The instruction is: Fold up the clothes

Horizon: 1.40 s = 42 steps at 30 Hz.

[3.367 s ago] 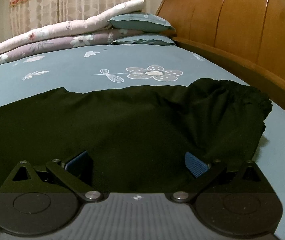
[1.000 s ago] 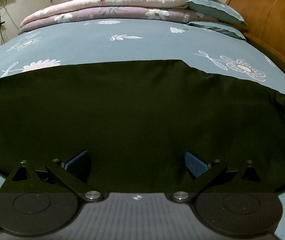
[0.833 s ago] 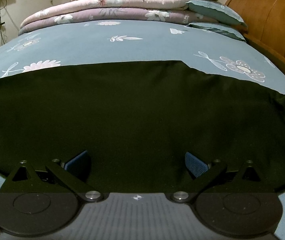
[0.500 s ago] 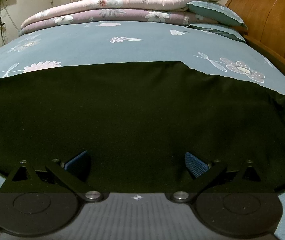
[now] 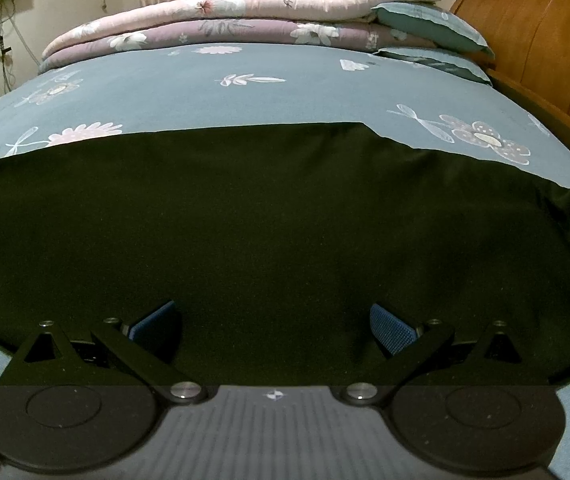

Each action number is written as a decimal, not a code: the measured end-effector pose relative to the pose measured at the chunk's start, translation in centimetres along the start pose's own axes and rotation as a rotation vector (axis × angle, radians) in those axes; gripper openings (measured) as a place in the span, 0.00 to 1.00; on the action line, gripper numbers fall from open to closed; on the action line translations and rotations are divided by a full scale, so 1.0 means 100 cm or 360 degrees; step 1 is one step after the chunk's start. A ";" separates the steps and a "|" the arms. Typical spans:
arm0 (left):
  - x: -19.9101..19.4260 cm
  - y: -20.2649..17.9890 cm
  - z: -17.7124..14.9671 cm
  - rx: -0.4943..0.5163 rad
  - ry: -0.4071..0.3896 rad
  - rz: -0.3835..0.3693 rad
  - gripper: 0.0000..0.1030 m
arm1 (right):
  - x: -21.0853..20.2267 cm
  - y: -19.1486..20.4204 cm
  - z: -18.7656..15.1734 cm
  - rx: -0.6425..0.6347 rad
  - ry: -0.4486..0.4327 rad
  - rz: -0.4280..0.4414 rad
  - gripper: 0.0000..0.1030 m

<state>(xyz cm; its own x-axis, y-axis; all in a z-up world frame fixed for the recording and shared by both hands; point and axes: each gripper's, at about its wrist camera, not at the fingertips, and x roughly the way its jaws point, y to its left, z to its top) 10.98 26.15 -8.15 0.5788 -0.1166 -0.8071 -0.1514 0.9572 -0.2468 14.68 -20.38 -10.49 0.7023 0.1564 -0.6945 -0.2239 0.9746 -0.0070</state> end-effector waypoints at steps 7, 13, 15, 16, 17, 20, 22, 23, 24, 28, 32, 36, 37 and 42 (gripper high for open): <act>-0.016 -0.018 -0.001 0.0089 -0.0110 0.0013 0.87 | -0.002 -0.005 0.011 -0.0049 0.0059 0.0055 1.00; -0.010 -0.043 0.009 0.0296 -0.0181 0.0127 0.87 | -0.011 -0.019 0.038 -0.0067 -0.0098 0.0005 1.00; 0.001 -0.043 0.012 0.0290 -0.0151 0.0122 0.87 | -0.010 -0.026 0.050 -0.0080 -0.0136 -0.0031 1.00; 0.005 -0.041 0.013 0.0271 -0.0140 0.0112 0.87 | -0.008 -0.029 0.056 -0.0090 -0.0142 -0.0044 1.00; 0.009 -0.040 0.014 0.0252 -0.0129 0.0103 0.87 | -0.004 -0.033 0.062 -0.0103 -0.0157 -0.0062 1.00; 0.020 -0.033 0.015 0.0207 -0.0090 0.0130 0.87 | 0.009 -0.046 0.080 -0.0127 -0.0199 -0.0091 1.00; 0.026 -0.029 0.015 0.0183 -0.0065 0.0145 0.87 | 0.023 -0.053 0.087 -0.0080 -0.0188 -0.0056 1.00; 0.027 -0.028 0.015 0.0174 -0.0064 0.0142 0.87 | 0.031 -0.057 0.091 -0.0055 -0.0182 -0.0037 1.00; 0.028 -0.026 0.016 0.0165 -0.0064 0.0139 0.88 | 0.038 -0.060 0.094 -0.0030 -0.0176 -0.0019 1.00; 0.030 -0.023 0.018 0.0125 -0.0065 0.0130 0.90 | 0.067 -0.075 0.109 0.0071 -0.0151 0.0055 1.00; 0.031 -0.019 0.019 0.0064 -0.0101 0.0123 0.90 | 0.096 -0.089 0.110 0.0135 -0.0078 0.0026 1.00; 0.029 -0.011 0.022 -0.0031 -0.0124 0.0097 0.90 | 0.101 -0.104 0.112 0.0209 -0.0077 -0.0026 1.00; 0.030 -0.010 0.022 -0.0045 -0.0128 0.0093 0.90 | 0.095 -0.107 0.111 0.0212 -0.0096 -0.0039 1.00; 0.031 -0.010 0.022 -0.0071 -0.0147 0.0088 0.91 | 0.074 -0.123 0.105 0.0232 -0.0155 -0.0123 1.00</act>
<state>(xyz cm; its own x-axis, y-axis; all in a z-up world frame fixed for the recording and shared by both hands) 14.65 25.43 -9.27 0.6395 -0.0368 -0.7679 -0.2196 0.9485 -0.2283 29.76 -29.53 -7.99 0.7774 0.0880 -0.6229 -0.0713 0.9961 0.0518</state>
